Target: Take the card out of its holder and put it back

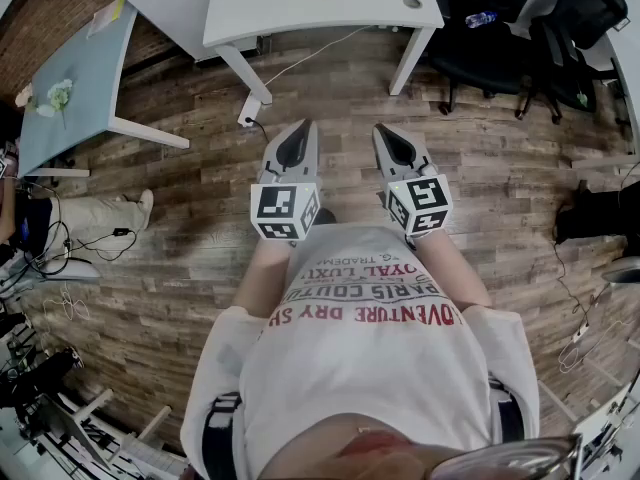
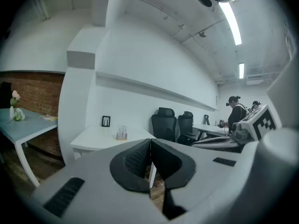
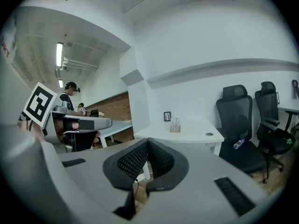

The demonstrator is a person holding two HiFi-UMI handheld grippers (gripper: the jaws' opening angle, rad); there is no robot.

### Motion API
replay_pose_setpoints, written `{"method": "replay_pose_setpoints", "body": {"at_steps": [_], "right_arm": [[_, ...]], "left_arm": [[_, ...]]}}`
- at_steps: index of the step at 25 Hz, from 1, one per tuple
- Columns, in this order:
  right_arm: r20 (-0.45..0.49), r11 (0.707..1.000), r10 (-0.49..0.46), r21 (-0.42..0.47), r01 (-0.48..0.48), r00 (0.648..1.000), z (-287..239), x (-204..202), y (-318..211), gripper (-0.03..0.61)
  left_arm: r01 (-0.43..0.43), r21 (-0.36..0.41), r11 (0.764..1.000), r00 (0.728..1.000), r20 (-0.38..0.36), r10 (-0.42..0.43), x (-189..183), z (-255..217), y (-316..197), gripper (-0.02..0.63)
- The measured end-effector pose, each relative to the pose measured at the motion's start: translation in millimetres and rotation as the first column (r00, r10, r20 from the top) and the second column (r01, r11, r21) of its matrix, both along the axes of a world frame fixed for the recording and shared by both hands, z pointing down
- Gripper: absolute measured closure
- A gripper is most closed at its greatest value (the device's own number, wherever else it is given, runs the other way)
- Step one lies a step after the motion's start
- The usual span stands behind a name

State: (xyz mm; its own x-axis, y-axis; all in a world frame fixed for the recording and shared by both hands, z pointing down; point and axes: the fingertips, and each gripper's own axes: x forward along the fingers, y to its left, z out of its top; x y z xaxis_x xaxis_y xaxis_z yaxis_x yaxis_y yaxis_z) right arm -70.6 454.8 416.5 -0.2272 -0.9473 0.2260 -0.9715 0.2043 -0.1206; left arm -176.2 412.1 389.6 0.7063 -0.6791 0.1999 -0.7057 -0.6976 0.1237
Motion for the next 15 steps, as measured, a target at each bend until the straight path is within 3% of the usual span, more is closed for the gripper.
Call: {"method": "replay_pose_setpoints", "body": {"at_steps": [15], "right_arm": [[0.073, 0.999, 0.026, -0.02, -0.025, 0.997, 10, 23, 0, 0.552]], "left_arm": [[0.007, -0.018, 1.0, 1.0, 0.019, -0.006, 14, 10, 2, 0.589]]}}
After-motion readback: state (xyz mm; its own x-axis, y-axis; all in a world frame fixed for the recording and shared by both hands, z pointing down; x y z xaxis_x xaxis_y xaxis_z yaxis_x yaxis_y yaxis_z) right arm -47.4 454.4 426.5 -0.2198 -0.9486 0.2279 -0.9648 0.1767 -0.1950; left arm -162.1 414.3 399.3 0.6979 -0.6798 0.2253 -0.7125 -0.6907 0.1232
